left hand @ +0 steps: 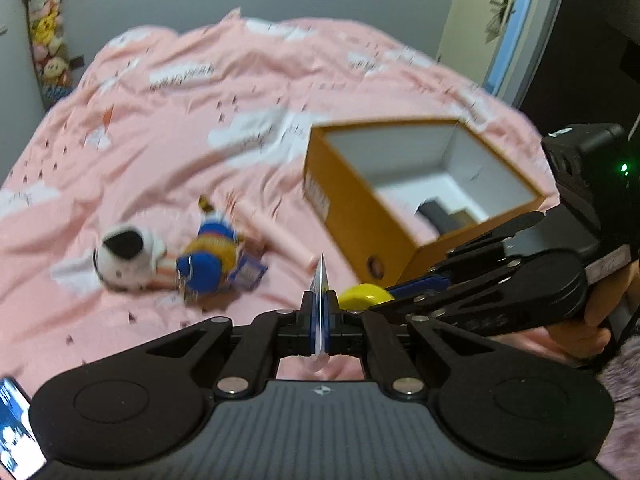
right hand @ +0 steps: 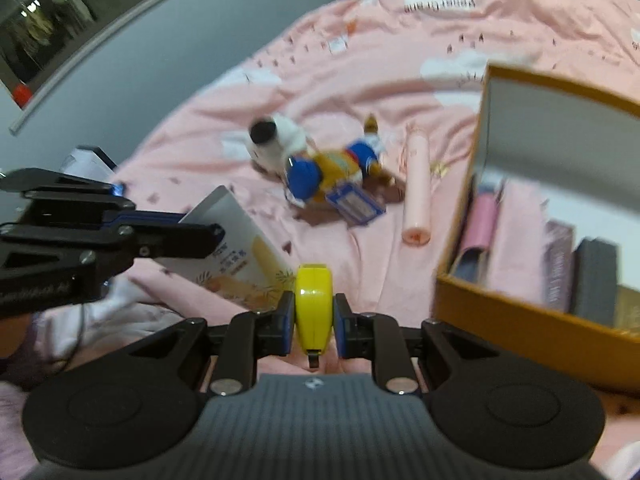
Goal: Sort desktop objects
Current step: 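Carry blue card with left gripper while right gripper carries tape measure over orange box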
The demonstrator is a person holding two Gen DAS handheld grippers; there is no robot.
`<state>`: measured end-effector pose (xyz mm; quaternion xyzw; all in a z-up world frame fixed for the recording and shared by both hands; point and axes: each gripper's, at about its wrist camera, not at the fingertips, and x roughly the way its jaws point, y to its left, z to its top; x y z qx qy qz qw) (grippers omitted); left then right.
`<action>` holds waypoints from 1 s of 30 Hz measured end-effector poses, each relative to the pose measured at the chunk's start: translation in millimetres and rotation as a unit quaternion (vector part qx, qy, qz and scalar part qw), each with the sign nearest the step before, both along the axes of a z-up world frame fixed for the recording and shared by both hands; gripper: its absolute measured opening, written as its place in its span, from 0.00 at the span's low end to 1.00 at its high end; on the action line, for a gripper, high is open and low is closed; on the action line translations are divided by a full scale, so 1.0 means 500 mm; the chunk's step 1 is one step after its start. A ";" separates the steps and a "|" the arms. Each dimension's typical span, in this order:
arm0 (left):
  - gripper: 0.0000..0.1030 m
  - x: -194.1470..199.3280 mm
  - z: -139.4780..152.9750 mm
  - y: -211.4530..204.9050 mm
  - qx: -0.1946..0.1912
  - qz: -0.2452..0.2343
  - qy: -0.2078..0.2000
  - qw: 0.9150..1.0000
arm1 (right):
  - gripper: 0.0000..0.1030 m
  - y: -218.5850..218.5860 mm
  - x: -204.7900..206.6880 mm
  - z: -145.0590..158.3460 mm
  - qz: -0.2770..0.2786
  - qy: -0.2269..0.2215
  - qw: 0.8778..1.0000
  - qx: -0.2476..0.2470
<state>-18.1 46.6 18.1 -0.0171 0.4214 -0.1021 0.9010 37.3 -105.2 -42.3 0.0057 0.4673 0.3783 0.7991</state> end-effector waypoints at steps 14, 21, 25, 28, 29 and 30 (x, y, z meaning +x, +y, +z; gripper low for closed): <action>0.03 0.117 0.147 -0.082 -0.006 -0.066 -0.127 0.990 | 0.20 -0.252 0.050 0.194 -0.134 -0.065 0.989 -0.023; 0.03 0.241 0.115 -0.153 -0.041 -0.100 -0.110 0.988 | 0.20 -0.369 0.165 0.120 -0.188 0.007 0.974 -0.127; 0.03 0.292 0.084 -0.193 -0.038 -0.111 -0.092 0.989 | 0.20 -0.388 0.215 0.047 -0.171 0.069 0.969 -0.163; 0.03 0.324 0.059 -0.219 -0.039 -0.119 -0.077 0.989 | 0.20 -0.380 0.239 0.005 -0.149 0.107 0.966 -0.182; 0.03 0.334 0.049 -0.226 -0.042 -0.122 -0.071 0.989 | 0.20 -0.377 0.247 -0.004 -0.143 0.109 0.965 -0.191; 0.03 0.344 0.041 -0.231 -0.045 -0.124 -0.065 0.989 | 0.20 -0.377 0.251 -0.009 -0.138 0.110 0.965 -0.194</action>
